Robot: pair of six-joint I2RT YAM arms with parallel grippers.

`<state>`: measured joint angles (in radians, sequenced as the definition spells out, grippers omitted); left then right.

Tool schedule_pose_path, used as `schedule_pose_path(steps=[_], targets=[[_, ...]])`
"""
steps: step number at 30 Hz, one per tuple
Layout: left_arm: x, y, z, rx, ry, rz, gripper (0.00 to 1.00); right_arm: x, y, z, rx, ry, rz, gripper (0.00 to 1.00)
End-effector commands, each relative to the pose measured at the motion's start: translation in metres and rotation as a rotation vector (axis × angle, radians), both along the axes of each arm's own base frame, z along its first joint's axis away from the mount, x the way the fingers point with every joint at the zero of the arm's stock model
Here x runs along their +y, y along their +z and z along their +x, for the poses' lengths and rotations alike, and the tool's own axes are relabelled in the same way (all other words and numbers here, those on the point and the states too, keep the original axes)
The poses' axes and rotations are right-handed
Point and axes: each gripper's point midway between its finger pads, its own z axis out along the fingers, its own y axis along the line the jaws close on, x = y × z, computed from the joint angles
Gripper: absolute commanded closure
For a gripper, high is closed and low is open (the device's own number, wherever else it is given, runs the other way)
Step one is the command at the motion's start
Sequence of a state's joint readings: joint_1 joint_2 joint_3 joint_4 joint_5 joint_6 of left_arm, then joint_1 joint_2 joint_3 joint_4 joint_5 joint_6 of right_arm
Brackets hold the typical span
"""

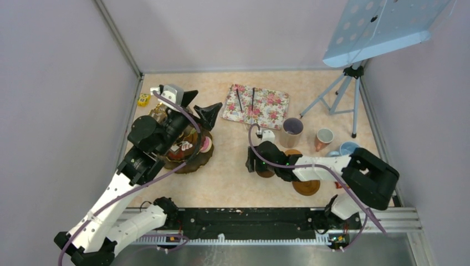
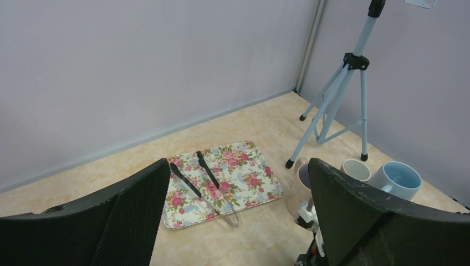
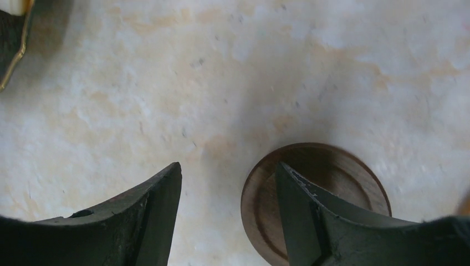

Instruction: Serve the afternoon tea

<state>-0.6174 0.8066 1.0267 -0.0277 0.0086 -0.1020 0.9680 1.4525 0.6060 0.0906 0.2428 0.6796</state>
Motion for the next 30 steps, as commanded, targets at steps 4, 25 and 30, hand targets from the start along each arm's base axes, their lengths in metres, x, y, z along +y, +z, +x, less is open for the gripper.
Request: schedule_pose_path(steps=[4,25,30], targets=[[0.015,0.018,-0.008,-0.075,0.045,-0.045,0.01,0.049,0.010,0.045,-0.147,0.054,-0.004,0.38],[0.014,0.010,-0.004,-0.068,0.053,-0.031,0.01,0.101,0.063,0.119,-0.297,0.131,0.051,0.38],[0.011,0.003,0.002,-0.056,0.057,-0.014,0.01,0.080,0.109,0.103,-0.359,0.169,0.047,0.37]])
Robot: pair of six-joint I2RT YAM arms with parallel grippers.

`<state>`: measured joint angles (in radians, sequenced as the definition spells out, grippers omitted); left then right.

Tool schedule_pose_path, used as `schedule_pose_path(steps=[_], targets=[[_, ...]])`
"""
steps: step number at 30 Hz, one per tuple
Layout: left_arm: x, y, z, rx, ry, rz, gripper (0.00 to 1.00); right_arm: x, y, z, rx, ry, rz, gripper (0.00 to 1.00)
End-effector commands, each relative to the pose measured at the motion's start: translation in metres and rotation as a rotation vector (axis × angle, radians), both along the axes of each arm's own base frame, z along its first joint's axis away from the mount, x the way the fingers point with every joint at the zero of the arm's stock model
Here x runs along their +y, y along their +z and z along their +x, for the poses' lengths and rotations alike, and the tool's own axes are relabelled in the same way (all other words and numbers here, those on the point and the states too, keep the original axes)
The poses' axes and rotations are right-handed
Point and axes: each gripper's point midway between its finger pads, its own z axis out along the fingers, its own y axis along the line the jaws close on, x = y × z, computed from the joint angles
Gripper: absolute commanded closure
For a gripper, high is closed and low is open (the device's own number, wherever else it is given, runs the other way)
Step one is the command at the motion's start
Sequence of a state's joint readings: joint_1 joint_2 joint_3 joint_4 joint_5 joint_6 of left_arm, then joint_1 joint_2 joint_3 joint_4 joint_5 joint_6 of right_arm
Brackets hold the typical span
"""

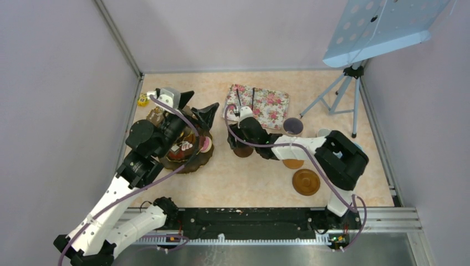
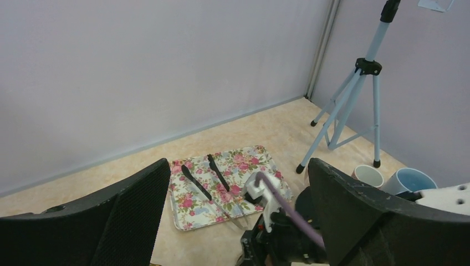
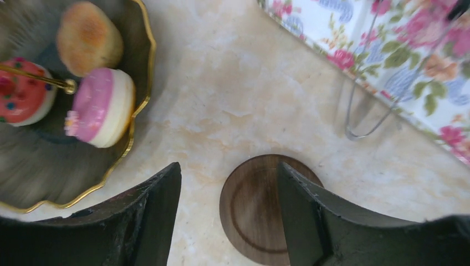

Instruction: Serve the afternoon tea

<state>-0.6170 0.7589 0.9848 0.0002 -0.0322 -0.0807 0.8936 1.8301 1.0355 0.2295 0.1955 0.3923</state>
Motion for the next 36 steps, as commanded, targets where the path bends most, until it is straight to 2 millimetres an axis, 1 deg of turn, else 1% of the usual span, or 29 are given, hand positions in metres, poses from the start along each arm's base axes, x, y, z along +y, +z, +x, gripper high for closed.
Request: schedule_pose_path(steps=[1,2,4,7,9,13,15,19,21,23,25,28,30,32,36], targets=[[-0.002,0.003,0.006,-0.022,0.010,-0.003,0.01,-0.015,0.084,-0.009,-0.140,0.047,0.073,0.37],[-0.002,0.003,0.006,-0.023,0.007,-0.002,0.01,-0.022,0.093,-0.015,-0.156,0.049,0.084,0.36],[-0.003,0.000,0.008,-0.020,0.012,0.003,0.01,-0.040,0.103,-0.026,-0.171,0.037,0.090,0.35],[-0.003,-0.004,0.012,-0.007,0.022,0.012,0.01,-0.074,0.108,-0.044,-0.166,-0.002,0.051,0.35],[-0.004,-0.004,0.012,-0.009,0.017,0.013,0.01,-0.101,0.110,-0.055,-0.167,-0.049,0.029,0.35],[-0.005,-0.007,0.016,0.002,0.024,0.022,0.01,-0.165,0.116,-0.074,-0.186,-0.199,-0.022,0.34],[-0.007,-0.007,0.015,0.001,0.011,0.019,0.01,-0.195,0.117,-0.080,-0.212,-0.287,-0.040,0.31],[-0.009,-0.012,0.021,0.022,0.017,0.032,0.01,-0.258,0.121,-0.078,-0.234,-0.543,-0.060,0.24],[-0.010,-0.011,0.020,0.022,0.009,0.026,0.01,-0.276,0.122,-0.071,-0.223,-0.609,-0.064,0.24],[-0.011,-0.010,0.019,0.017,0.006,0.020,0.01,-0.289,0.126,-0.062,-0.209,-0.677,-0.060,0.24],[-0.011,-0.012,0.022,0.027,0.010,0.025,0.01,-0.297,0.130,-0.051,-0.184,-0.735,-0.053,0.24],[-0.012,-0.012,0.020,0.032,0.004,0.022,0.01,-0.291,0.127,-0.030,-0.118,-0.736,-0.043,0.25],[-0.011,-0.012,0.020,0.029,0.004,0.020,0.01,-0.290,0.119,-0.020,-0.048,-0.770,-0.043,0.26],[-0.011,-0.012,0.020,0.029,0.003,0.021,0.01,-0.285,0.112,-0.011,-0.016,-0.777,-0.039,0.27],[-0.010,-0.011,0.018,0.025,0.003,0.021,0.01,-0.277,0.100,0.002,-0.011,-0.806,0.005,0.37]])
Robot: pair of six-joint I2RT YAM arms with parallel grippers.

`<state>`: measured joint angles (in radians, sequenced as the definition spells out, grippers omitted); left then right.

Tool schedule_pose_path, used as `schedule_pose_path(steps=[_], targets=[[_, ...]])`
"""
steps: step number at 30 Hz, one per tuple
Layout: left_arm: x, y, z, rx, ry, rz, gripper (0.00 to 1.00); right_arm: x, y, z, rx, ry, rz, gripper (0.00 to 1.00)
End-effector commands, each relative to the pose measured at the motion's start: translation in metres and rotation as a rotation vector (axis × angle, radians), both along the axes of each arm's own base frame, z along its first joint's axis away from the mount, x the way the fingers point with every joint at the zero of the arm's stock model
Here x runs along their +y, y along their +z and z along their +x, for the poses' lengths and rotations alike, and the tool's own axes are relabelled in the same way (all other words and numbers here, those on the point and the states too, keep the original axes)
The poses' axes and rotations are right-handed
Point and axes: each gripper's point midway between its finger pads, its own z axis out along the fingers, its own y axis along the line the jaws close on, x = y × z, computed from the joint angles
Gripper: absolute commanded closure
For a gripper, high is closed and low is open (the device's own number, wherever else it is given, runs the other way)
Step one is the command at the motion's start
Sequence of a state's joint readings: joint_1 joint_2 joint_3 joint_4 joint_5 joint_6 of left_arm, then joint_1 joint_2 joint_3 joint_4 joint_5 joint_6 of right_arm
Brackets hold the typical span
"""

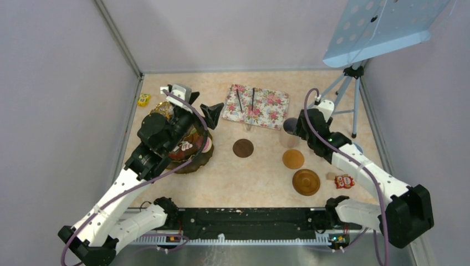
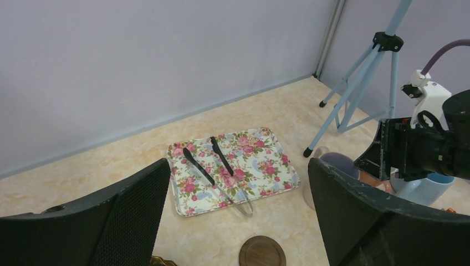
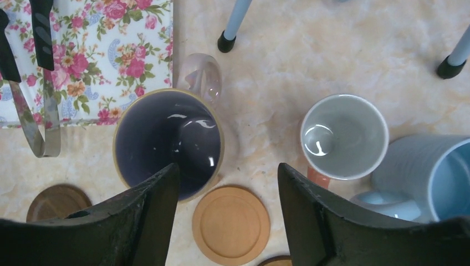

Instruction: Serve the afternoon tea

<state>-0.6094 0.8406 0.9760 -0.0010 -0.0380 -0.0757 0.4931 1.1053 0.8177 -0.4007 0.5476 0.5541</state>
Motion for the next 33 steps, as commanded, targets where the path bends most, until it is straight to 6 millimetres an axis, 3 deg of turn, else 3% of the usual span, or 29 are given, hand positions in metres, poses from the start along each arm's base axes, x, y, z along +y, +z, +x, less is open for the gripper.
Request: schedule_pose_path(steps=[1,12,16,20,26,30,33], targets=[[0.002,0.018,-0.005,-0.048,-0.010,-0.035,0.01,0.011,0.006,0.018,-0.050,-0.041,0.101,0.38],[0.000,0.017,-0.008,-0.047,-0.030,-0.042,0.01,0.013,-0.038,0.034,0.011,-0.135,0.094,0.47],[0.000,0.017,-0.008,-0.047,-0.029,-0.044,0.01,0.011,-0.049,0.035,0.028,-0.171,0.094,0.56],[0.000,0.017,-0.008,-0.045,-0.030,-0.048,0.01,0.010,-0.052,0.035,0.049,-0.174,0.081,0.72],[0.000,0.018,-0.009,-0.043,-0.032,-0.046,0.01,0.007,-0.023,0.036,0.013,-0.140,0.044,0.98],[0.001,0.015,-0.007,-0.040,-0.021,-0.045,0.01,0.010,0.004,0.033,-0.057,-0.073,0.062,1.00],[0.000,0.018,-0.009,-0.042,-0.032,-0.052,0.01,0.029,0.025,0.029,-0.114,0.081,0.106,1.00]])
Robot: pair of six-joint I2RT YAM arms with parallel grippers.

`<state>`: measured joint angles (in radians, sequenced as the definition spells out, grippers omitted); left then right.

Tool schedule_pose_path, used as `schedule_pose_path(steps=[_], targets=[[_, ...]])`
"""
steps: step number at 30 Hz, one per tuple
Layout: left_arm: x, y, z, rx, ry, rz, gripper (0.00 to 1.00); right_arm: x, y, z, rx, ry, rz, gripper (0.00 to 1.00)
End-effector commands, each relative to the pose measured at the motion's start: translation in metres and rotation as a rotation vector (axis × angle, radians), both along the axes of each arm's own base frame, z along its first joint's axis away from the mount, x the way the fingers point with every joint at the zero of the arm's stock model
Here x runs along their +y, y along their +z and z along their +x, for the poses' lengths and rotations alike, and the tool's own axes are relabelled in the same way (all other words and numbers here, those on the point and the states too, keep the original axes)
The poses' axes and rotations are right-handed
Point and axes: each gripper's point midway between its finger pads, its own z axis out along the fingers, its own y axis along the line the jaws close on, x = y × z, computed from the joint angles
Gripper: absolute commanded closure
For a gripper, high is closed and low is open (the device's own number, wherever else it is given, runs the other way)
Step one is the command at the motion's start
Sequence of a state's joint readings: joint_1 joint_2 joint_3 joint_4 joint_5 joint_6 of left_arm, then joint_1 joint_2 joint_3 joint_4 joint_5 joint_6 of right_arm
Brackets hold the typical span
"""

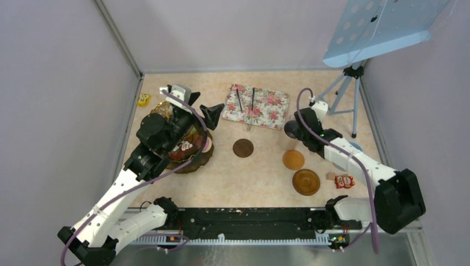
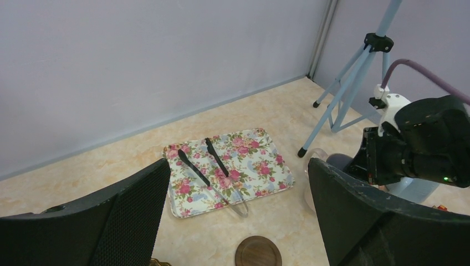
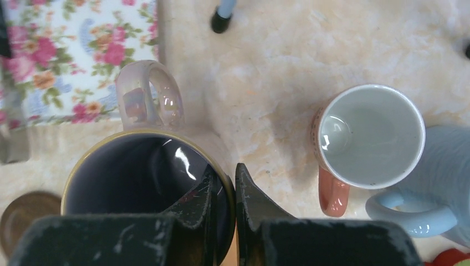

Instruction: Serve the afternoon tea

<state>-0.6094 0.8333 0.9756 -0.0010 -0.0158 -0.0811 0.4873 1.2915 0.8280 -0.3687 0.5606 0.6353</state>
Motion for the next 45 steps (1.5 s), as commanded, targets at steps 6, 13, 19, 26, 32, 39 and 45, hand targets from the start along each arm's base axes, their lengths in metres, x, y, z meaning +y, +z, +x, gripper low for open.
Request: schedule_pose_path(steps=[6,13,19,26,32,39,45], targets=[[0.000,0.015,-0.005,-0.034,-0.020,-0.035,0.01,0.079,0.093,0.005,-0.269,0.402,0.204,1.00],[0.005,0.021,-0.011,-0.060,-0.019,-0.050,0.01,0.154,0.098,0.000,-0.250,0.558,0.138,1.00],[0.015,0.029,-0.015,-0.083,0.015,-0.075,0.01,0.207,0.096,-0.002,-0.212,0.675,0.122,1.00],[0.022,0.037,-0.022,-0.106,0.023,-0.098,0.01,0.235,0.086,0.000,-0.174,0.707,0.014,1.00],[0.024,0.040,-0.025,-0.116,0.022,-0.105,0.01,0.241,0.082,0.005,-0.165,0.708,-0.016,1.00],[0.024,0.040,-0.025,-0.116,0.025,-0.107,0.01,0.243,0.071,0.011,-0.160,0.702,-0.056,1.00],[0.023,0.038,-0.023,-0.110,0.026,-0.101,0.01,0.242,0.067,0.015,-0.171,0.690,-0.077,1.00]])
